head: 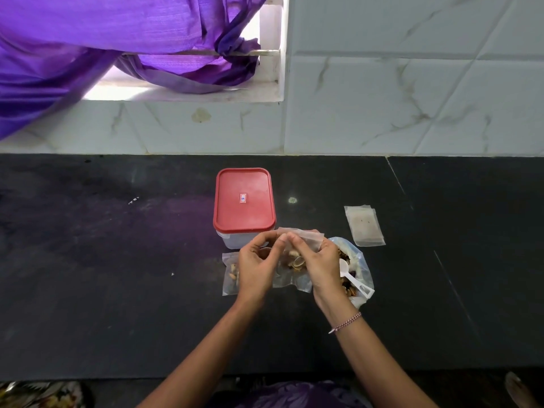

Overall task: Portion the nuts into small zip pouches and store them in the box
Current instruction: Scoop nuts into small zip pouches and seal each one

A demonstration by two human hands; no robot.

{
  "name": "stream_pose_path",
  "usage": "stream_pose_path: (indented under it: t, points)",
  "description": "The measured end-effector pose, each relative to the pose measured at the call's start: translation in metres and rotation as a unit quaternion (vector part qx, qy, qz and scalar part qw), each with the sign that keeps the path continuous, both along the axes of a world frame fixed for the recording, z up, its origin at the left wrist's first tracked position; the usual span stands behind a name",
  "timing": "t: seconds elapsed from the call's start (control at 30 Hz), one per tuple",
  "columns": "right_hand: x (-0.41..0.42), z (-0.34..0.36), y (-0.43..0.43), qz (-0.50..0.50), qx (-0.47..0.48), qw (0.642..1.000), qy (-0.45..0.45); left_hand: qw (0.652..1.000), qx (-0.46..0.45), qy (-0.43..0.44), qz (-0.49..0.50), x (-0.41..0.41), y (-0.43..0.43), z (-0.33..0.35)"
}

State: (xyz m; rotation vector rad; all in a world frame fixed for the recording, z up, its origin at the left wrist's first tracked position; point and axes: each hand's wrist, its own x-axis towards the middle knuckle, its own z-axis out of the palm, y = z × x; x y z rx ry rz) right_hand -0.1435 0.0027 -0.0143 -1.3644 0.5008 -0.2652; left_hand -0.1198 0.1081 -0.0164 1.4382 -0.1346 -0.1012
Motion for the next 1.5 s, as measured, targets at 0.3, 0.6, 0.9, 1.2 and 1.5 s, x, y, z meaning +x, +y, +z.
stream_pose_path:
  t: [0.3,0.6,0.9,1.2,1.5]
  points:
    - [-0.006,0.001,-0.008,0.052,0.062,0.997,-0.008,0.999,-0.002,-0.005,0.033,0.003,-0.004,-0.002]
    - [-0.002,-0.009,-0.004,-0.008,-0.006,1.0,0.014,0.997,-0.043,0.046,-0.038,-0.001,-0.008,0.0]
    - [-0.005,-0.008,0.001,0.01,0.052,0.998,-0.02,0.999,-0.013,0.05,-0.002,0.009,-0.005,-0.005]
    - [-0.003,-0.007,-0.004,-0.029,0.031,0.999,-0.007,0.997,-0.032,0.051,-0.05,0.001,-0.006,0.0]
    - [-0.003,-0.009,-0.005,-0.033,0.056,0.998,-0.013,0.998,-0.003,0.065,-0.005,0.009,-0.004,-0.005]
